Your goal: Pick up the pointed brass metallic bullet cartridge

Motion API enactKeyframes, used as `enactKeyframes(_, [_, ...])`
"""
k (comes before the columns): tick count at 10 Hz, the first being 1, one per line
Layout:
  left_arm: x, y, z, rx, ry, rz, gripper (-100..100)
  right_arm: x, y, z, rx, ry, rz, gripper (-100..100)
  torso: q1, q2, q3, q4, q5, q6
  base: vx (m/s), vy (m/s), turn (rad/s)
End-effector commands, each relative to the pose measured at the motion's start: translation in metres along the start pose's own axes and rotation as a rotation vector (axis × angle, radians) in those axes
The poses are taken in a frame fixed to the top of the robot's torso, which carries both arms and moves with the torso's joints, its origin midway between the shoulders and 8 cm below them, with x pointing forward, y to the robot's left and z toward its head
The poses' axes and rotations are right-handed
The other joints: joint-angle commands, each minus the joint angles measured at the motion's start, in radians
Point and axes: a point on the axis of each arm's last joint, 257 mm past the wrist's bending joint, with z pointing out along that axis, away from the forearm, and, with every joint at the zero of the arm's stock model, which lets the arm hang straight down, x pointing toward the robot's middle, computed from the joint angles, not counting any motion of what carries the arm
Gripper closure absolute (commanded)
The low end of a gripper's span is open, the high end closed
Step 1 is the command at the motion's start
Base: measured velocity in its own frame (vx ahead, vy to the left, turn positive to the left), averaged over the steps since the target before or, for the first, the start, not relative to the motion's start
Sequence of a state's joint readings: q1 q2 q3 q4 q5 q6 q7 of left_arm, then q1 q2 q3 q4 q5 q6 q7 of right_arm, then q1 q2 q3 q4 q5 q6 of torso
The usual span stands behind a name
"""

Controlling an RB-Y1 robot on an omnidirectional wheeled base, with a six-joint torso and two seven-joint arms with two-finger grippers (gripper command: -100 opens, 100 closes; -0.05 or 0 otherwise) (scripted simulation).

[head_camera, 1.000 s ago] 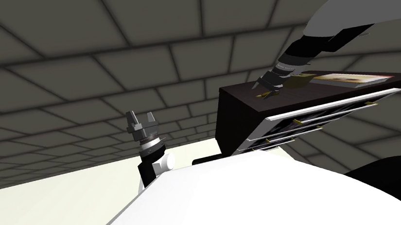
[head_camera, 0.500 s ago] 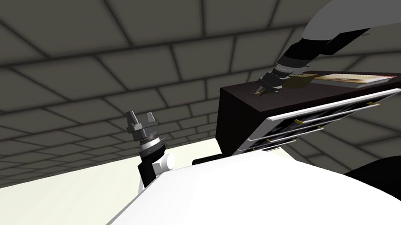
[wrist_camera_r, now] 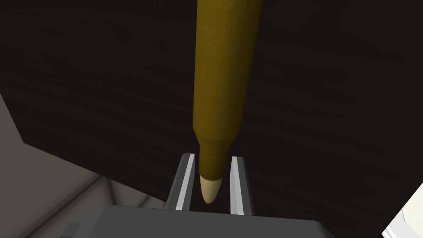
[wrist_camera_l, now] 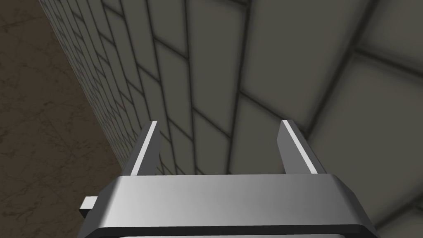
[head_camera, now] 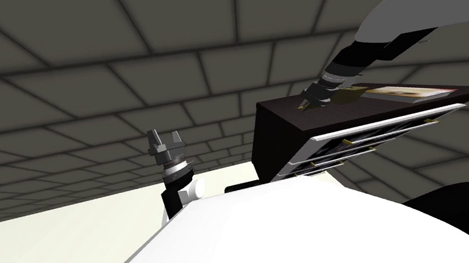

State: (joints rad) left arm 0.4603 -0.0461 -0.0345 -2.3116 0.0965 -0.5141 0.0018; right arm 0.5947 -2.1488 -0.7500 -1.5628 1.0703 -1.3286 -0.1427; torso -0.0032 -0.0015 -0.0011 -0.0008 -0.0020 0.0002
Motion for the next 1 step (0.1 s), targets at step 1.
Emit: enactKeyframes(1, [0.0,0.0,0.0,0.0,0.0,0.0,0,0.0,0.0,0.0,0.0,0.0,0.0,0,0.0,0.0,0.0,0.0,0.0,0.0,0.0,0.0,0.0])
